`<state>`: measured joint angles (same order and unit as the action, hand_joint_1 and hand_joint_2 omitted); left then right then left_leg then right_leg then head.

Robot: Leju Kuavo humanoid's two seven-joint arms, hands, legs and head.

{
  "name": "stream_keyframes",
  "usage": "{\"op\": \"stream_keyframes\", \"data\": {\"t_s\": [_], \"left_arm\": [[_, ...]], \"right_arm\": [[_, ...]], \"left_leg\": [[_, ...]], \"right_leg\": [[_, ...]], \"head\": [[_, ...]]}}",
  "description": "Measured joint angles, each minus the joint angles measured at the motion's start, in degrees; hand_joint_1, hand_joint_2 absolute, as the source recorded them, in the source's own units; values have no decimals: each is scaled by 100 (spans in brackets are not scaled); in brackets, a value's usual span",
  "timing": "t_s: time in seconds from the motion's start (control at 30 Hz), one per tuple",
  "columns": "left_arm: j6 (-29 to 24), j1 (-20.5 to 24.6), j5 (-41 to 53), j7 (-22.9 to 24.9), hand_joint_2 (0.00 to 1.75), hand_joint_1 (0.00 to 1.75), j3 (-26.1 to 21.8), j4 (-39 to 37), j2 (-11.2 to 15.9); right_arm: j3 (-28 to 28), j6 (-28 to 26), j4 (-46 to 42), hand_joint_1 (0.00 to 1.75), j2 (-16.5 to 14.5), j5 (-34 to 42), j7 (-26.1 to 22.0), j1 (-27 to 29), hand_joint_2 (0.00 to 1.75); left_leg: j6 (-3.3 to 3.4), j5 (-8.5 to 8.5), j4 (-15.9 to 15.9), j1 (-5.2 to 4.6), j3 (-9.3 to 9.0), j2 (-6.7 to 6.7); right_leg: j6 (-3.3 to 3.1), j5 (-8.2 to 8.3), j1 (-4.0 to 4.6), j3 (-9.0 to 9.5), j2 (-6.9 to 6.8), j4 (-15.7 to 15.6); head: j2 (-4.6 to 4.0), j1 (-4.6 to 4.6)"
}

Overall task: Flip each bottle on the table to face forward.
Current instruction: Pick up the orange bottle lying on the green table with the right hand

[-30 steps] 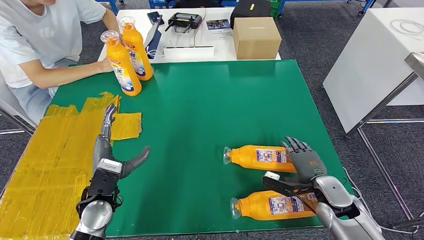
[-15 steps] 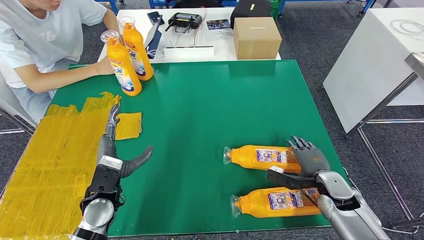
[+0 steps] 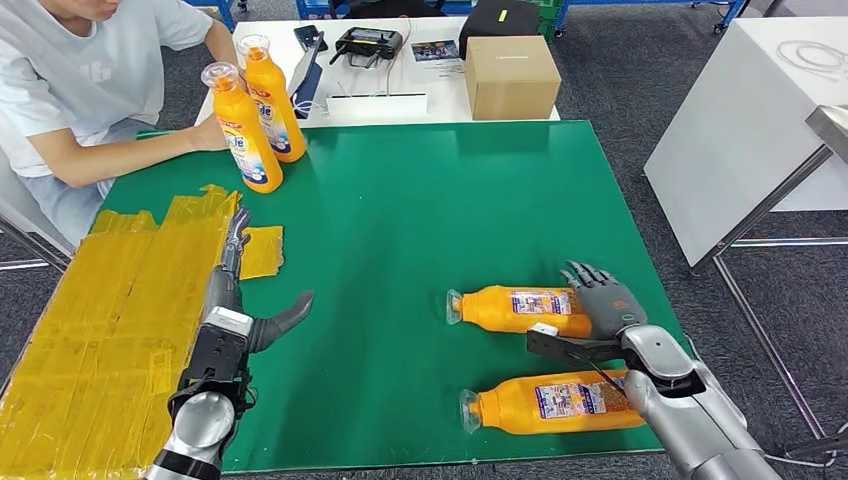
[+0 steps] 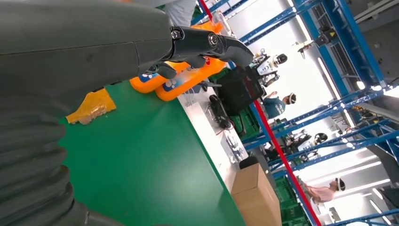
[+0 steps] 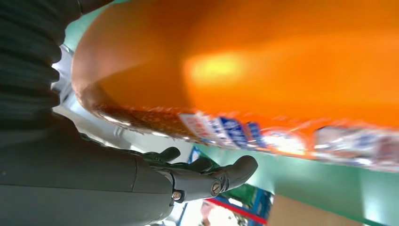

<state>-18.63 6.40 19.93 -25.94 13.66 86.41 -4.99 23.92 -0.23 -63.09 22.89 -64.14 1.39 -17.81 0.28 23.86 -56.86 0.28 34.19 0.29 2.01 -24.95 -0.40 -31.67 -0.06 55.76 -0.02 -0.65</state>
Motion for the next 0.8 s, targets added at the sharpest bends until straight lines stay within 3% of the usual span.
{"op": "stream_keyframes", "data": {"t_s": [0.47,0.5,0.6,0.63,0.7,0.8], "left_arm": [[14,76,-14,0,175,0,46,-76,-28],[15,79,-17,0,175,0,46,-79,-28],[27,97,-64,-1,175,0,49,-104,-28],[31,109,-91,-5,175,0,51,-122,-28],[33,146,-155,-30,175,0,62,-171,-28],[18,214,-270,-86,175,0,116,-270,-28]], "right_arm": [[517,-104,367,0,-161,-182,-270,-421,175],[533,-81,381,20,-161,-177,-296,-437,175],[624,127,463,136,-146,-79,-435,-519,175],[669,238,505,160,-129,-13,-494,-559,175],[792,523,593,172,-54,187,-635,-655,175],[1041,866,685,175,149,578,-785,-823,175]], "left_leg": [[3,-2,0,0,-7,9],[3,-2,0,0,-7,9],[3,-2,0,0,-9,10],[3,-2,-1,0,-10,10],[3,-2,-1,0,-14,10],[7,-5,-3,0,-18,5]], "right_leg": [[1,1,0,5,1,0],[1,1,0,5,1,0],[1,1,0,5,1,0],[1,1,0,6,1,0],[1,1,-1,9,1,-1],[1,1,-2,17,-2,-1]], "head": [[0,0],[0,0],[0,0],[0,0],[0,-1],[0,0]]}}
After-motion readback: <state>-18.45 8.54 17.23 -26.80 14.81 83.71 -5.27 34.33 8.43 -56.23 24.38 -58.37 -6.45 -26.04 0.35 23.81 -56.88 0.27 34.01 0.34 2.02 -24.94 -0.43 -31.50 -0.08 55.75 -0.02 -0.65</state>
